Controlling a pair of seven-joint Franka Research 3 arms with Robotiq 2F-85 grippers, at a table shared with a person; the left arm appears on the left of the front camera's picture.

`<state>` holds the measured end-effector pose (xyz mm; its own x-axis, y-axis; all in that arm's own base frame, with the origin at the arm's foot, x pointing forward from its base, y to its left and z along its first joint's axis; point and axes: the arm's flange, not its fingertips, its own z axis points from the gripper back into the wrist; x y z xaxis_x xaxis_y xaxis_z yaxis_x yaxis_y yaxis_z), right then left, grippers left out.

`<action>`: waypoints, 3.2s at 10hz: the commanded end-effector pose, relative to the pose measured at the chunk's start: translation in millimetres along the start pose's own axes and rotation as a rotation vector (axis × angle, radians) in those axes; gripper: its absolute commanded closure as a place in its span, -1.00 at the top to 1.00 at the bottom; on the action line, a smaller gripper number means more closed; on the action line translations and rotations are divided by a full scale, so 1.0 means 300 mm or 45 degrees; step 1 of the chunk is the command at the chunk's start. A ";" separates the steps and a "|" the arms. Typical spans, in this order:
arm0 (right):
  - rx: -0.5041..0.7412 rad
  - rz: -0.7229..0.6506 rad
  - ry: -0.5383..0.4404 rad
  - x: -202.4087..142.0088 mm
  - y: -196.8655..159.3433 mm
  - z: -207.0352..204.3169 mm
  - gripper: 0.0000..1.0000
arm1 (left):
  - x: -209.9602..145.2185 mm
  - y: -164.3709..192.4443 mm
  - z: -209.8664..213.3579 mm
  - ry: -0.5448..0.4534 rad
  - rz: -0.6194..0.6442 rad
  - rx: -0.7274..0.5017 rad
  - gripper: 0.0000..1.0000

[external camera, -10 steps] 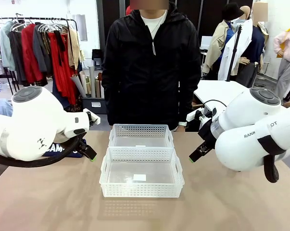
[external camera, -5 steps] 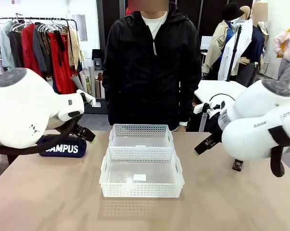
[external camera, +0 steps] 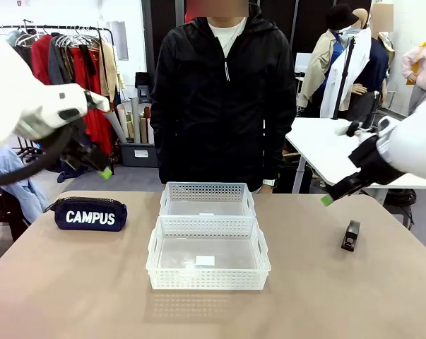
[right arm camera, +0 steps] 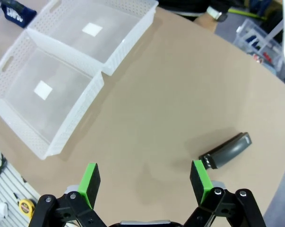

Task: Distribute items into two baskets.
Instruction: Pick up the Pencil pouch that the person points to.

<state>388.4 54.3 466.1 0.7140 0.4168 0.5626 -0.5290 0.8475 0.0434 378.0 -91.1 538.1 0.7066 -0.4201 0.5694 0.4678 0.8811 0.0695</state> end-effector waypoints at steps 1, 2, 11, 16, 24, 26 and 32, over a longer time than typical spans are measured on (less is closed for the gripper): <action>0.066 -0.036 -0.046 0.024 -0.102 0.055 1.00 | 0.054 0.078 0.063 0.064 -0.009 -0.112 1.00; 0.088 -0.065 -0.082 0.023 -0.149 0.092 1.00 | 0.050 0.137 0.079 0.059 0.032 -0.128 1.00; 0.301 -0.249 -0.238 -0.097 -0.364 0.238 1.00 | -0.340 0.506 0.142 -0.401 0.195 -0.418 1.00; 0.338 -0.260 -0.277 -0.132 -0.387 0.239 1.00 | -0.337 0.573 0.056 -0.362 0.261 -0.483 1.00; 0.349 -0.238 -0.390 -0.161 -0.383 0.309 1.00 | -0.274 0.537 0.159 -0.415 0.159 -0.442 1.00; 0.329 -0.265 -0.355 -0.158 -0.383 0.321 1.00 | -0.276 0.536 0.153 -0.419 0.162 -0.452 1.00; 0.329 -0.265 -0.355 -0.158 -0.383 0.321 1.00 | -0.263 0.529 0.173 -0.390 0.181 -0.420 1.00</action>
<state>369.9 -94.0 513.9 0.6931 0.1180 0.7111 -0.5002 0.7891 0.3566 368.2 93.2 547.2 0.6135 -0.1777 0.7695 0.5484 0.7970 -0.2532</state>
